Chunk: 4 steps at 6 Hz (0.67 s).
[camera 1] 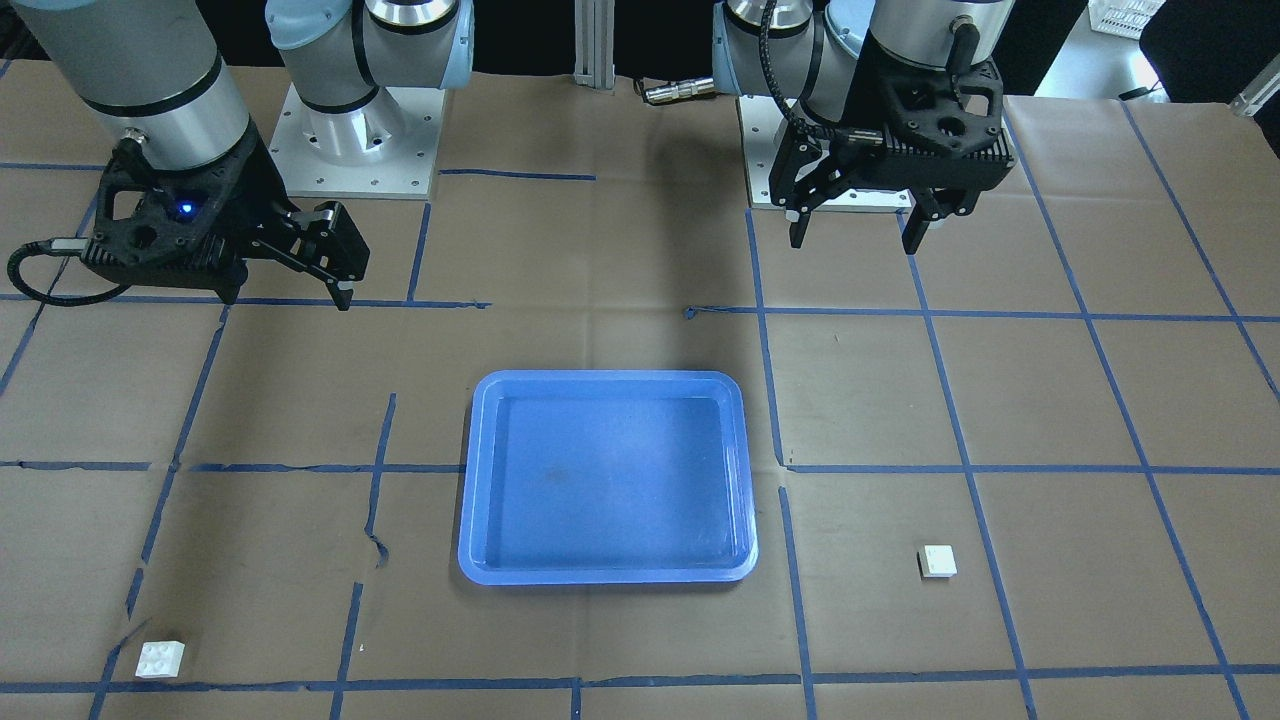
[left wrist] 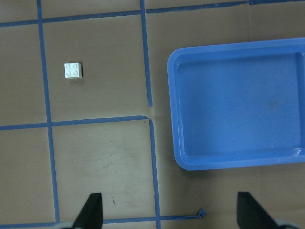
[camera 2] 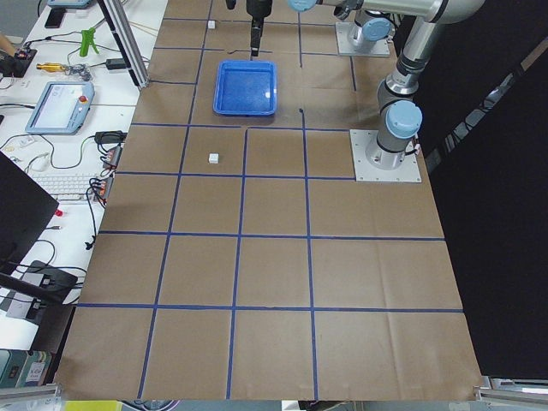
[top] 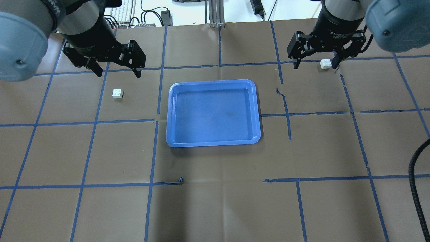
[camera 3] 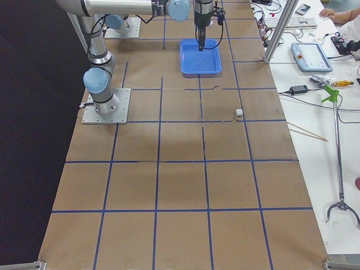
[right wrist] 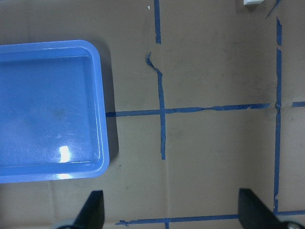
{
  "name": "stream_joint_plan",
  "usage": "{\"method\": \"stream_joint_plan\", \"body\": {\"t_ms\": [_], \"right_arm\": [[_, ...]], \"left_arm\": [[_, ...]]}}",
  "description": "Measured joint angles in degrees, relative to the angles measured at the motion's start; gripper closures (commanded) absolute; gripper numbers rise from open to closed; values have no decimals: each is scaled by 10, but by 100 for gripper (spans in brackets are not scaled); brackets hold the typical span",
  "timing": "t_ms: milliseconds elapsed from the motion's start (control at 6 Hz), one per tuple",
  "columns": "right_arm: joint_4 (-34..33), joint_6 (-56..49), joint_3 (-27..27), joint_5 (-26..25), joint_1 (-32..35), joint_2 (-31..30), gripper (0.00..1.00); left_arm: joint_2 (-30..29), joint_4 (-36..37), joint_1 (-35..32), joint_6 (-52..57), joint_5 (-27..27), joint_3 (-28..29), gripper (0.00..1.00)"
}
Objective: Assemble white blocks and place on blue tray
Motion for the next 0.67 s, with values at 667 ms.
{"method": "stream_joint_plan", "body": {"t_ms": [667], "right_arm": [[-2,-96,-2,-5,1,-8,0]], "left_arm": [[-123,237,114,55,47,-97,1]]}}
